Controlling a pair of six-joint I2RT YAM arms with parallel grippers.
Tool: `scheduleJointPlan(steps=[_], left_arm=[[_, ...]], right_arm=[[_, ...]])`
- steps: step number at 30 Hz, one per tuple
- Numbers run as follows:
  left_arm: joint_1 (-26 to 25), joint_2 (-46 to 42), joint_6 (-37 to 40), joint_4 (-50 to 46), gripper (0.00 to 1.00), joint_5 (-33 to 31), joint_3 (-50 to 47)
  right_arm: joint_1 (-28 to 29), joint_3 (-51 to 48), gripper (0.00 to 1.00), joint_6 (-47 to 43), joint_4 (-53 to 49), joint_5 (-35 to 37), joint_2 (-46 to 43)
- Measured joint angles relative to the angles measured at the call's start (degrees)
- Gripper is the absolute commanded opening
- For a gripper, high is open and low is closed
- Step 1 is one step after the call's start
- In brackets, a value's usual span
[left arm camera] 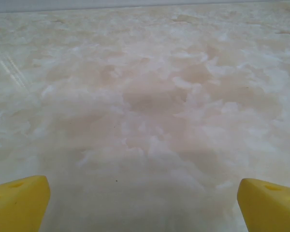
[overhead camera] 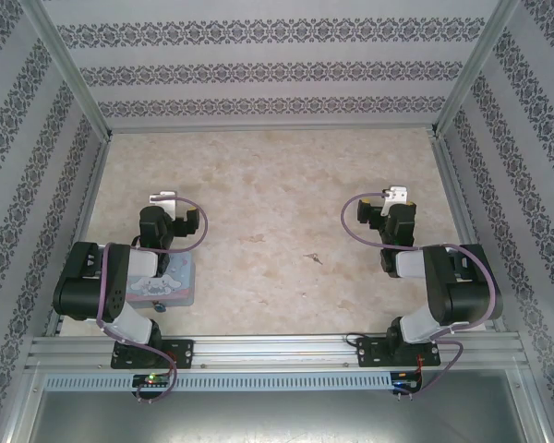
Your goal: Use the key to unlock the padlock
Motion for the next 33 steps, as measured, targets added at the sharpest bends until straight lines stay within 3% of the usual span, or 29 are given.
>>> scheduleJointPlan(steps=[29,33], left_arm=[[0.4,0.0,-0.2,-0.4,1.00,0.3,0.4],[0.4,-2.6,-0.2,-9.7,0.99,0.5,4.5]], right_arm=[[0.0,0.0,0.98,0.0,0.0,0.0,0.0],[0.0,1.0,0.98,0.5,-6.9,1.0,-5.4]])
